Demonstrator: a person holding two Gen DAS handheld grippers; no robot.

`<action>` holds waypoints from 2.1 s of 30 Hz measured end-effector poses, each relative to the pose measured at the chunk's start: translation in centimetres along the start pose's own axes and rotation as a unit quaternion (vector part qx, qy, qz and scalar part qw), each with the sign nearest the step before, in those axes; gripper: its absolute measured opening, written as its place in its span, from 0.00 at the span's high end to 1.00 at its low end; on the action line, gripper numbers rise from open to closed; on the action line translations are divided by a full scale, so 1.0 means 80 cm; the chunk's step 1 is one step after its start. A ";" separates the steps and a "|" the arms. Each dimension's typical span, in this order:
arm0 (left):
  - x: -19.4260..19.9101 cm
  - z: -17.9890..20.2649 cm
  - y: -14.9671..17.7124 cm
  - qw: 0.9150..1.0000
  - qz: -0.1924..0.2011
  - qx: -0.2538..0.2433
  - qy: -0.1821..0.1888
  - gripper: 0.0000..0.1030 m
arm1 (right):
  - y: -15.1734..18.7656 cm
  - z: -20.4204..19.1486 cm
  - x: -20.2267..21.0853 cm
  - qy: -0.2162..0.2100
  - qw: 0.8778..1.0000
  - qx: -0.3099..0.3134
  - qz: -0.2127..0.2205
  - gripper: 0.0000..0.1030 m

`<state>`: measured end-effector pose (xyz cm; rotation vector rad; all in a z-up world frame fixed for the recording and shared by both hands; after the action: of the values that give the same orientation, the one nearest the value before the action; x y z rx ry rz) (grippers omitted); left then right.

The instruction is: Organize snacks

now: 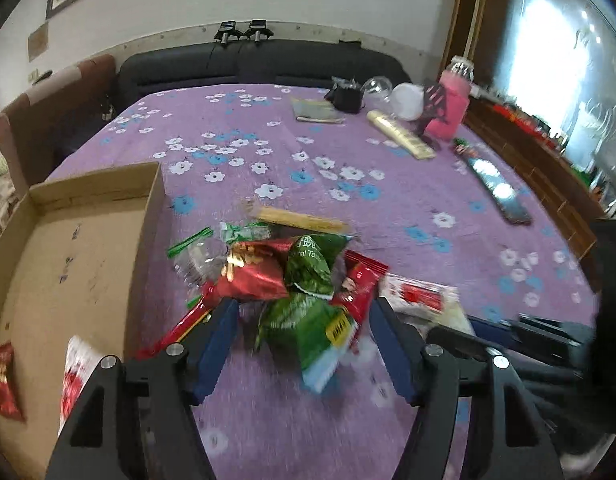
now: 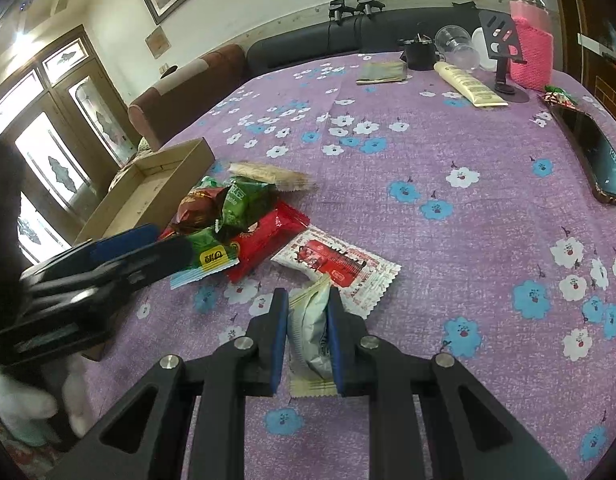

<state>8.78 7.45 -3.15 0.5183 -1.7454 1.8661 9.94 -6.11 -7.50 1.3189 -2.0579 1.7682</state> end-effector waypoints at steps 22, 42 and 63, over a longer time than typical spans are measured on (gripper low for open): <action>0.162 -0.123 -0.004 0.992 0.074 0.101 0.013 0.55 | -0.032 -0.048 0.045 -0.025 0.998 0.022 0.052 0.83; 0.082 -0.336 -0.016 0.977 0.008 0.204 -0.058 0.54 | -0.057 -0.333 -0.120 -0.128 0.984 0.100 -0.068 0.83; 0.204 -0.276 -0.055 0.974 0.111 0.198 -0.014 0.28 | -0.089 -0.304 -0.042 -0.108 0.991 0.084 -0.009 0.69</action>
<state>0.32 31.43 8.15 0.5119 -1.4990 2.3980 6.38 16.77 3.29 1.6367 -2.0308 1.9024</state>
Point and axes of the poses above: each gripper's, at about its wrist camera, not at the fingertips, and x roughly against the way its jaws point, z to its right, y to its underside, the point moved 9 cm from there along -x, roughly the way its jaws point, and after that the axes turned 9 degrees about z, right-handed, at the moved point
